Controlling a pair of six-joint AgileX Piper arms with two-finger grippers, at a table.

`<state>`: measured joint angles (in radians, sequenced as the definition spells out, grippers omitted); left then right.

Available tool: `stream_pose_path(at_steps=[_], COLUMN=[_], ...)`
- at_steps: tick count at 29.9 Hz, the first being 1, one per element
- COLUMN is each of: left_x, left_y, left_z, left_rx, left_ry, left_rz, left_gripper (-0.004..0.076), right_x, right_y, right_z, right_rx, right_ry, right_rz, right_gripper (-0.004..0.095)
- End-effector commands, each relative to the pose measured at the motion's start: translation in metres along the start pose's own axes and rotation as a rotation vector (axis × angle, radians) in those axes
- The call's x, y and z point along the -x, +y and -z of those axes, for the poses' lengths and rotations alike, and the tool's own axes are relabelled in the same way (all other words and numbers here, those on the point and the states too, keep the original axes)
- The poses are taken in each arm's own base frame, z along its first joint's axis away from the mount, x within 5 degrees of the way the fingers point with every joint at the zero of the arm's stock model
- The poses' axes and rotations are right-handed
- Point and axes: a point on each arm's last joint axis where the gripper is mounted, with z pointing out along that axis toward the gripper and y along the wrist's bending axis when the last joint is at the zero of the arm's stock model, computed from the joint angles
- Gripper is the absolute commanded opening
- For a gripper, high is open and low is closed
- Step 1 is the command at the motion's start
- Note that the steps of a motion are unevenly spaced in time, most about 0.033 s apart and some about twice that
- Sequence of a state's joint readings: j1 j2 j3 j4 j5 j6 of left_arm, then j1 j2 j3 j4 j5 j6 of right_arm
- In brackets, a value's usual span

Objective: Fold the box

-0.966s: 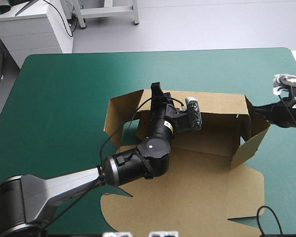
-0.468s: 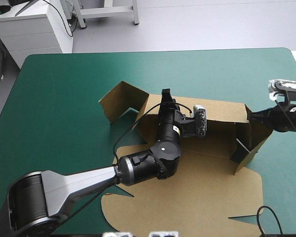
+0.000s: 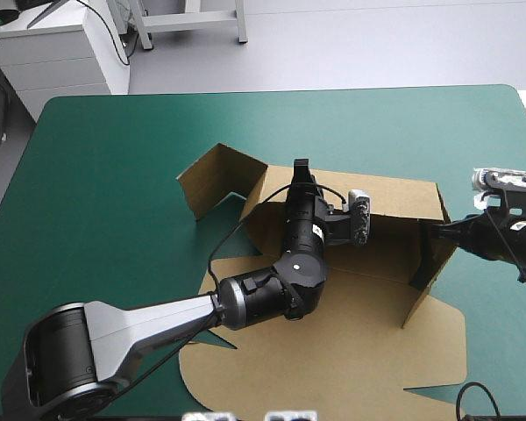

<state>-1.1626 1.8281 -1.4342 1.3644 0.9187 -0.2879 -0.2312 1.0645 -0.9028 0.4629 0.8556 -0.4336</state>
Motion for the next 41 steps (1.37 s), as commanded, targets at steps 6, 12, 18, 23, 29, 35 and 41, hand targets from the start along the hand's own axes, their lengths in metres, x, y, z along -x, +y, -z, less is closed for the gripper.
stream_pose_path(at_steps=[6, 12, 18, 23, 29, 35, 41], left_x=[0.0, -0.001, 0.001, 0.0, 0.0, 0.001, 0.001], left_y=[0.018, 0.018, 0.018, 0.018, 0.018, 0.018, 0.019], left_z=[0.011, 0.011, 0.011, 0.011, 0.011, 0.011, 0.011], left_rx=[0.033, 0.031, 0.03, 0.031, 0.03, 0.03, 0.04], left_ry=[-0.007, -0.002, -0.018, -0.014, -0.016, -0.018, -0.02], left_rz=[0.062, 0.06, 0.057, 0.057, 0.057, 0.057, 0.031], left_gripper=[-0.0008, -0.0008, -0.0008, -0.0008, -0.0008, -0.0008, -0.0008], right_x=[-0.001, -0.024, -0.034, -0.042, -0.046, -0.042, -0.033], right_y=[0.007, 0.011, 0.015, 0.016, 0.013, 0.012, 0.016], right_z=[0.013, 0.009, 0.006, 0.005, 0.006, 0.006, 0.0], right_rx=[0.032, 0.053, 0.079, 0.09, 0.06, 0.038, 0.098], right_ry=[-0.024, -0.098, -0.184, -0.104, -0.041, -0.087, -0.162], right_rz=[0.031, 0.046, 0.148, 0.199, 0.268, 0.432, 0.44], right_gripper=[-0.0014, -0.0014, -0.0014, 0.0051, 0.0371, 0.0436, 0.0435])
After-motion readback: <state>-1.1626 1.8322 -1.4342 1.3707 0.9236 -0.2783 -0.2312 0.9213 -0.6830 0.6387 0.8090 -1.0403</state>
